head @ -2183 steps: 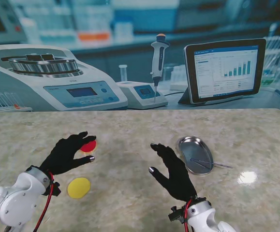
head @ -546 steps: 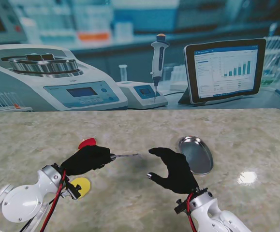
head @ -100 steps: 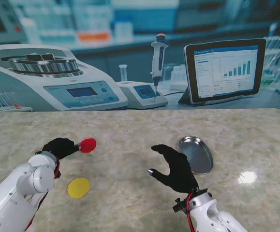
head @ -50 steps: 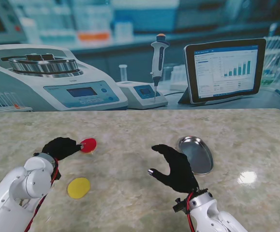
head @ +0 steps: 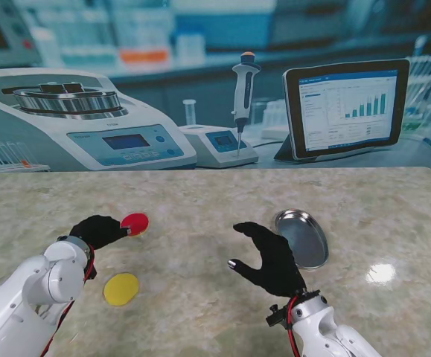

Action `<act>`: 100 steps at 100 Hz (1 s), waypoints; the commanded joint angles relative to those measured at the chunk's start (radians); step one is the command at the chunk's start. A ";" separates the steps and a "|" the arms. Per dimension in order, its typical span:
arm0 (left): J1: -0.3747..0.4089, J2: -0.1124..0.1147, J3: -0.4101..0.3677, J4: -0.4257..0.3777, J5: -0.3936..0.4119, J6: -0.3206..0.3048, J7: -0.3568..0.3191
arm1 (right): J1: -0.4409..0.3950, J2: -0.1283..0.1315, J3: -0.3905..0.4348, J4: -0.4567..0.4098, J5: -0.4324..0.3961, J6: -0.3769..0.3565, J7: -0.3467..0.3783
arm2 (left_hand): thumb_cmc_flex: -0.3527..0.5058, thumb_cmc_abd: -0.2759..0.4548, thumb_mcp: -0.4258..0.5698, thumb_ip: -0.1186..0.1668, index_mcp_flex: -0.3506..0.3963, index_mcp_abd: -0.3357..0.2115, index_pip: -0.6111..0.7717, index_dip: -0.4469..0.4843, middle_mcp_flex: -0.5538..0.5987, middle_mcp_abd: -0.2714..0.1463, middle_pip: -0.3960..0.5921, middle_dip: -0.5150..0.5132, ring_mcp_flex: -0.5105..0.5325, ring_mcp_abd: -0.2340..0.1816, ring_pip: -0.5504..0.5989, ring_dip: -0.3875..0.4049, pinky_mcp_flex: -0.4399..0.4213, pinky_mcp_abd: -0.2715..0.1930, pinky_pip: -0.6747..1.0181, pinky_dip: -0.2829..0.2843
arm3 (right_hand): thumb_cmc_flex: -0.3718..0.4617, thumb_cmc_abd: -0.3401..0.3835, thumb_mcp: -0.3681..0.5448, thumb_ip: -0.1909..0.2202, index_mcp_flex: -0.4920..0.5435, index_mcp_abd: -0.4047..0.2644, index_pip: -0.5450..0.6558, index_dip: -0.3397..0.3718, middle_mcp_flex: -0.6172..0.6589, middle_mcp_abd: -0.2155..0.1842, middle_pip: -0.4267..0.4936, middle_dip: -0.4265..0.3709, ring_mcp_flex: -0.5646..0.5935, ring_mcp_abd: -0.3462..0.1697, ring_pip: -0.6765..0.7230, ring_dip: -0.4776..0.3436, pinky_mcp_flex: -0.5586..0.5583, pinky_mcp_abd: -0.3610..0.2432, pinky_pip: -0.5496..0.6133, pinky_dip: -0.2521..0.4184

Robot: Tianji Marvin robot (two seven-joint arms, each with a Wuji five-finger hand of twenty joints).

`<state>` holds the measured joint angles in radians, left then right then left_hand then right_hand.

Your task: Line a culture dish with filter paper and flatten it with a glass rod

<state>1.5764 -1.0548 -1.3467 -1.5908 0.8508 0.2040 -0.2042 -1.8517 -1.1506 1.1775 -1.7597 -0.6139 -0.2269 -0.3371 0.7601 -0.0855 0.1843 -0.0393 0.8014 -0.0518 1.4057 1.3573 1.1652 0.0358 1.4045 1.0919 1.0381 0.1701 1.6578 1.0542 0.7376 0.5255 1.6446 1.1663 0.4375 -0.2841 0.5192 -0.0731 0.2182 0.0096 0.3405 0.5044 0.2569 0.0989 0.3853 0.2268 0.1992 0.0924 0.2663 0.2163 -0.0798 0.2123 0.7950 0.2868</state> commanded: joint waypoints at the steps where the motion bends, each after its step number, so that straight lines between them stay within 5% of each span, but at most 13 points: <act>1: 0.005 0.003 0.000 -0.001 -0.004 0.001 -0.014 | -0.008 -0.005 -0.002 -0.007 0.005 0.005 0.000 | 0.004 0.018 -0.012 0.016 0.026 0.086 0.050 0.024 0.047 -0.133 0.072 -0.004 0.043 -0.049 0.070 -0.008 0.017 0.040 0.098 -0.020 | 0.001 0.028 -0.002 0.019 -0.018 0.010 0.005 -0.011 -0.009 -0.002 0.005 -0.001 -0.031 -0.033 -0.019 -0.016 -0.004 -0.029 0.016 -0.020; 51: 0.036 0.010 0.003 -0.058 -0.052 -0.011 -0.086 | -0.008 -0.005 -0.002 -0.009 0.004 0.005 0.000 | 0.007 0.022 -0.020 0.017 0.026 0.085 0.050 0.025 0.049 -0.135 0.073 -0.004 0.046 -0.051 0.072 -0.007 0.021 0.037 0.102 -0.022 | 0.001 0.027 0.000 0.019 -0.018 0.011 0.005 -0.011 -0.008 -0.002 0.006 -0.001 -0.031 -0.033 -0.018 -0.016 -0.004 -0.029 0.016 -0.021; 100: 0.013 -0.006 -0.010 -0.023 -0.004 -0.018 0.037 | -0.007 -0.005 -0.004 -0.008 0.003 0.004 0.000 | 0.010 0.021 -0.026 0.016 0.024 0.086 0.049 0.026 0.045 -0.133 0.072 -0.004 0.045 -0.051 0.072 -0.008 0.020 0.036 0.103 -0.024 | 0.001 0.027 0.000 0.019 -0.018 0.010 0.005 -0.012 -0.009 -0.002 0.005 -0.001 -0.031 -0.032 -0.019 -0.016 -0.005 -0.030 0.015 -0.021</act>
<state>1.6071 -1.0615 -1.3638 -1.6322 0.8455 0.1721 -0.1616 -1.8521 -1.1507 1.1772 -1.7623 -0.6122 -0.2262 -0.3360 0.7603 -0.0855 0.1745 -0.0393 0.8008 -0.0518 1.4059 1.3578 1.1652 0.0325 1.4070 1.0919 1.0381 0.1652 1.6579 1.0542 0.7376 0.5255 1.6459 1.1653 0.4375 -0.2841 0.5192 -0.0731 0.2183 0.0100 0.3405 0.5043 0.2569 0.0990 0.3853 0.2267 0.1993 0.0907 0.2663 0.2162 -0.0798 0.2122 0.7950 0.2766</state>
